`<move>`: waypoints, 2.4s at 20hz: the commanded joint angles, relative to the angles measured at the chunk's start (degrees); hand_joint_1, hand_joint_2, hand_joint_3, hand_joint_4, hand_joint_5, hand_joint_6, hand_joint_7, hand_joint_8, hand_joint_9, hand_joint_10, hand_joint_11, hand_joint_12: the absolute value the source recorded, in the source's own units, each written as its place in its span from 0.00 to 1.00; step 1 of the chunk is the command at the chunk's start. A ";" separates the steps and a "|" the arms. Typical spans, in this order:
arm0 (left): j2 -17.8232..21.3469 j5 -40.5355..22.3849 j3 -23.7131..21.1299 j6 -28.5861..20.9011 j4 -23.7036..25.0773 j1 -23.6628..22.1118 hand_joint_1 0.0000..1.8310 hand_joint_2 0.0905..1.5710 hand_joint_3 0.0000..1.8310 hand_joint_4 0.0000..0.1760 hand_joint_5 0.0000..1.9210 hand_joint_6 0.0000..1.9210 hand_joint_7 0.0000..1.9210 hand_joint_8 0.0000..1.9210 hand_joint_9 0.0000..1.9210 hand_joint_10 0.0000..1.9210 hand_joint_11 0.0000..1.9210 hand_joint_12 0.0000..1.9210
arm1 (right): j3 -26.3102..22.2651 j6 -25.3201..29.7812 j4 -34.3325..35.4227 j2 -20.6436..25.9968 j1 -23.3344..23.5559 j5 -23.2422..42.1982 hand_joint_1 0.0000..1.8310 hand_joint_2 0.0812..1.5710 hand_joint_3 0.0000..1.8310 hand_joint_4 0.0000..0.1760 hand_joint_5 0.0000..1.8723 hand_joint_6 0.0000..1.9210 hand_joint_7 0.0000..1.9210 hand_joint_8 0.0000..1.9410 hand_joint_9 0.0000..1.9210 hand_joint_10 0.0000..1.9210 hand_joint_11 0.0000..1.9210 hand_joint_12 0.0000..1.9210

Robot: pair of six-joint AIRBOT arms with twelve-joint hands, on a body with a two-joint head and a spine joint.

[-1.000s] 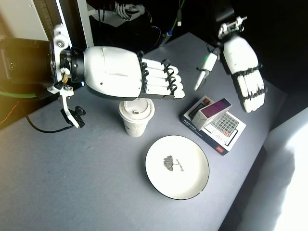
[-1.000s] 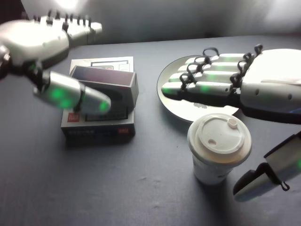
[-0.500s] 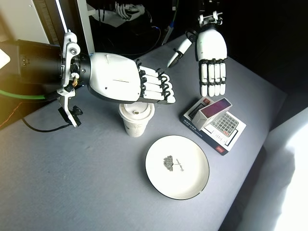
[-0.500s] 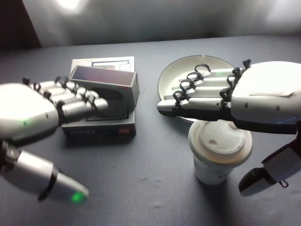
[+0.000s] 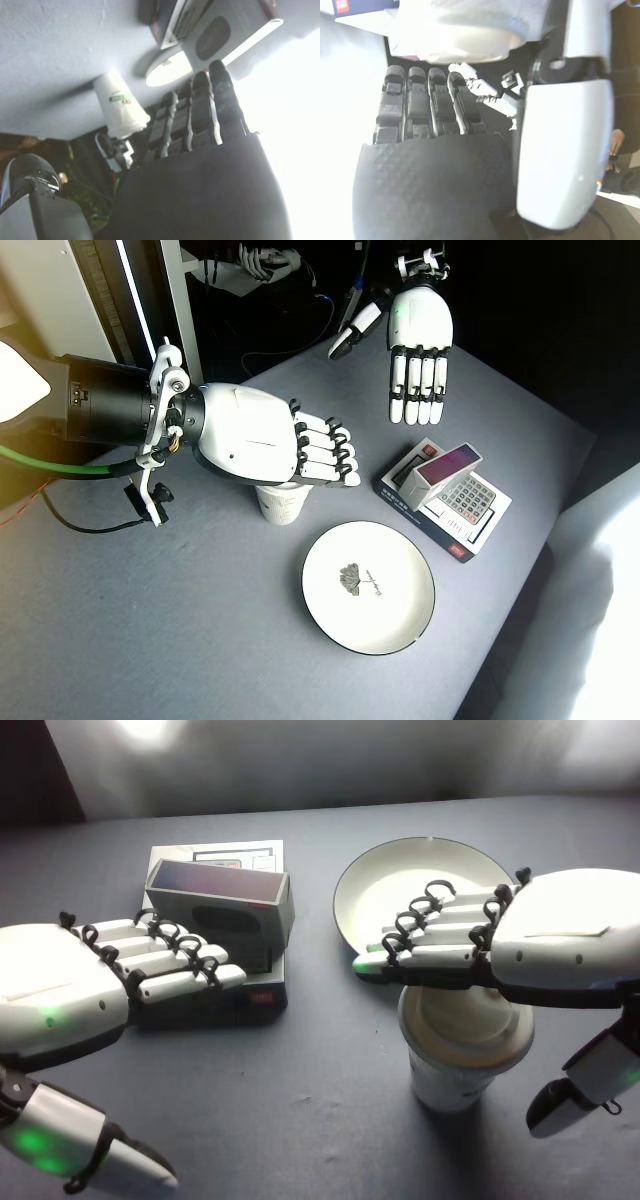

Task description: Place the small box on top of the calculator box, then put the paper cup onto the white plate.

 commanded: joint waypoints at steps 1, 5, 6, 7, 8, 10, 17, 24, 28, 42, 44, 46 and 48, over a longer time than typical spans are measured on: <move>0.60 -5.64 -0.01 -0.18 -1.15 -0.26 0.12 0.51 0.00 0.00 0.01 0.00 0.02 0.00 0.03 0.00 0.00 0.10 | 0.39 0.90 1.66 0.40 0.47 4.10 0.61 0.44 0.00 0.00 0.00 0.00 0.00 0.00 0.00 0.00 0.00 0.00; 0.59 -5.72 0.10 -0.18 -0.72 -0.70 0.12 0.51 0.00 0.00 0.01 0.00 0.02 0.00 0.03 0.00 0.00 0.11 | 1.60 1.24 1.67 -0.42 0.28 4.16 0.65 0.47 0.00 0.00 0.00 0.00 0.00 0.00 0.00 0.00 0.01 0.01; 0.57 -5.71 0.09 -0.18 -0.51 -0.90 0.11 0.51 0.00 0.00 0.01 0.00 0.02 0.00 0.03 0.00 0.00 0.10 | 2.09 1.42 1.67 -0.75 0.04 4.18 0.67 0.48 0.01 0.00 0.00 0.00 0.00 0.00 0.00 0.00 0.01 0.01; 0.54 -5.71 -0.03 -0.17 -0.37 -1.05 0.13 0.50 0.00 0.00 0.04 0.00 0.05 0.00 0.06 0.00 0.00 0.18 | 2.67 1.75 1.67 -1.04 -0.26 4.34 0.68 0.49 0.01 0.00 0.00 0.00 0.00 0.00 0.00 0.00 0.01 0.01; 0.50 -5.67 -0.26 -0.17 -0.31 -1.10 0.12 0.51 0.00 0.00 0.04 0.00 0.05 0.00 0.06 0.00 0.00 0.17 | 3.34 2.13 1.67 -1.39 -0.67 4.85 0.67 0.49 0.01 0.00 0.00 0.00 0.00 0.00 0.00 0.00 0.02 0.02; 0.50 -5.18 -0.72 -0.17 -0.09 -1.09 0.13 0.52 0.00 0.00 0.03 0.00 0.05 0.00 0.05 0.00 0.00 0.13 | 4.02 2.33 1.67 -1.88 -1.46 5.38 0.66 0.51 0.00 0.00 0.00 0.00 0.00 0.00 0.00 0.00 0.00 0.13; 0.50 -4.90 -0.81 -0.17 -0.49 -1.03 0.14 0.54 0.00 0.00 0.03 0.00 0.04 0.00 0.04 0.00 0.00 0.09 | 4.20 2.32 1.67 -2.41 -2.46 6.88 0.65 0.54 0.00 0.00 0.00 0.00 0.00 0.00 0.00 0.00 0.00 0.08; 0.46 -4.82 -1.30 3.31 -4.30 -1.30 0.13 0.56 0.00 0.00 0.03 0.00 0.04 0.00 0.04 0.00 0.00 0.09 | 4.63 2.31 1.94 -3.41 -3.12 6.88 0.67 0.61 0.01 0.00 0.01 0.00 0.00 0.00 0.03 0.01 0.00 0.41; 0.46 -4.82 -0.99 3.36 -4.29 -1.27 0.12 0.56 0.00 0.00 0.05 0.00 0.06 0.00 0.06 0.00 0.00 0.13 | 5.16 2.32 2.38 -3.55 -3.41 6.58 0.76 0.65 0.01 0.00 0.17 0.02 0.17 0.01 0.17 0.03 0.00 0.63; 0.42 -4.83 -0.93 3.49 -4.38 -1.54 0.12 0.61 0.00 0.00 0.04 0.00 0.07 0.00 0.07 0.00 0.00 0.15 | 5.27 2.30 3.70 -3.62 -4.31 8.51 0.75 0.68 0.00 0.00 0.49 0.53 0.56 0.39 0.49 0.61 0.48 0.62; 0.41 -4.83 -0.96 3.49 -4.42 -1.66 0.11 0.61 0.00 0.00 0.05 0.00 0.08 0.00 0.08 0.00 0.00 0.17 | 5.33 2.16 5.62 -3.57 -4.12 9.68 0.80 0.68 0.00 0.00 0.48 0.53 0.55 0.38 0.47 0.57 0.47 0.74; 0.37 -4.82 -0.98 3.51 -4.43 -1.82 0.11 0.62 0.00 0.00 0.06 0.00 0.08 0.00 0.08 0.00 0.00 0.17 | 5.34 1.66 6.92 -3.51 -3.45 9.78 0.76 0.68 0.00 0.00 0.48 0.54 0.57 0.40 0.47 0.60 0.46 0.64; 0.26 -4.82 -0.98 3.52 -4.49 -1.94 0.11 0.61 0.00 0.00 0.06 0.00 0.09 0.00 0.09 0.00 0.00 0.19 | 5.34 -0.37 10.21 -3.21 -2.34 9.56 0.75 0.68 0.00 0.00 0.49 0.54 0.56 0.39 0.48 0.61 0.45 0.64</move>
